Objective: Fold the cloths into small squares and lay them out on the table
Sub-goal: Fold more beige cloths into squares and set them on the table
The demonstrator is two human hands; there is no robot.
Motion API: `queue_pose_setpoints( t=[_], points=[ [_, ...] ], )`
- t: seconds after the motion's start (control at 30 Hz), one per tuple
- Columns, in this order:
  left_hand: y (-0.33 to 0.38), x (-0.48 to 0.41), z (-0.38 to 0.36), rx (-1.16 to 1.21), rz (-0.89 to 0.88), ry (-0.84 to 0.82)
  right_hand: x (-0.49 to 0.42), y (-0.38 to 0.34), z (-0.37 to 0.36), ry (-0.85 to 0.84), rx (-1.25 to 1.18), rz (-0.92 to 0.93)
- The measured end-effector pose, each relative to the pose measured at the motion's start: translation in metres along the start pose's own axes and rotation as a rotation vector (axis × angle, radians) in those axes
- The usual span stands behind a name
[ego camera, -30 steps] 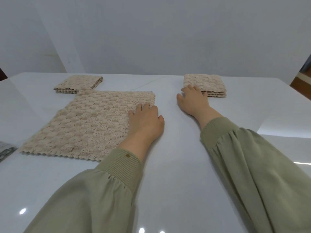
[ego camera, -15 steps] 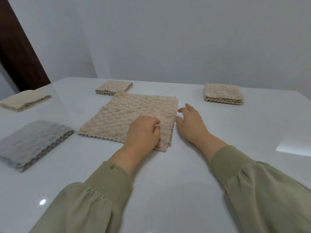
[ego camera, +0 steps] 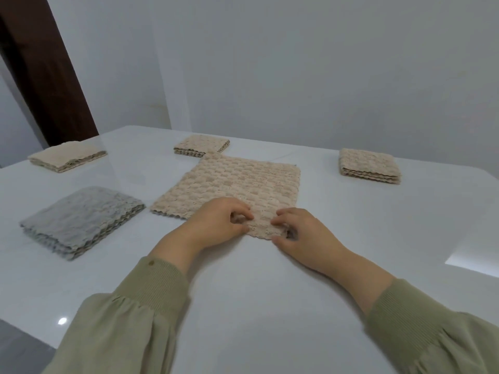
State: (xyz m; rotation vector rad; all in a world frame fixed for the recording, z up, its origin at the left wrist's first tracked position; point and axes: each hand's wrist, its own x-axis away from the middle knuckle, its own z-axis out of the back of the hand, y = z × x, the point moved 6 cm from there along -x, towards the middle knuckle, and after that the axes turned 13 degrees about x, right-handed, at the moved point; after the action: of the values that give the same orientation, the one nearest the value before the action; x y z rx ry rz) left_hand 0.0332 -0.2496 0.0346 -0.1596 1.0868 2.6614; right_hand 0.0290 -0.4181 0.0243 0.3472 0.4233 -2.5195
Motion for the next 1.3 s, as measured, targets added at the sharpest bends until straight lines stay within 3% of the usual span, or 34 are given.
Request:
queue_pose_setpoints(
  t=[0.13, 0.33, 0.47, 0.63, 0.87, 0.97, 1.13, 1.2, 1.3],
  points=[
    [0.001, 0.000, 0.000, -0.001, -0.003, 0.058, -0.002, 0.001, 0.001, 0.030, -0.011, -0.014],
    [0.010, 0.002, -0.007, -0.055, -0.043, -0.027, -0.006, 0.003, 0.004, 0.110, -0.017, -0.044],
    [0.014, 0.001, -0.006, -0.061, -0.088, 0.067, -0.010, 0.005, 0.008, 0.209, -0.041, -0.079],
    [0.017, -0.002, -0.006, -0.028, -0.109, 0.172, -0.010, 0.002, 0.009, 0.220, -0.085, -0.059],
    [0.013, -0.007, -0.011, -0.066, -0.107, 0.127, -0.012, 0.004, 0.006, 0.190, -0.005, -0.055],
    [0.000, -0.007, 0.001, -0.176, -0.022, 0.133, -0.011, 0.009, 0.007, 0.202, -0.009, -0.108],
    [-0.028, 0.004, 0.040, -0.331, 0.350, 0.345, -0.009, 0.023, 0.013, 0.317, -0.069, -0.221],
    [-0.024, 0.005, 0.043, -0.207, 0.342, 0.387, -0.009, 0.027, 0.012, 0.299, -0.140, -0.261],
    [-0.010, 0.005, 0.037, 0.265, 0.291, 0.363, -0.008, 0.032, 0.027, 0.359, -0.357, -0.350]
  ],
)
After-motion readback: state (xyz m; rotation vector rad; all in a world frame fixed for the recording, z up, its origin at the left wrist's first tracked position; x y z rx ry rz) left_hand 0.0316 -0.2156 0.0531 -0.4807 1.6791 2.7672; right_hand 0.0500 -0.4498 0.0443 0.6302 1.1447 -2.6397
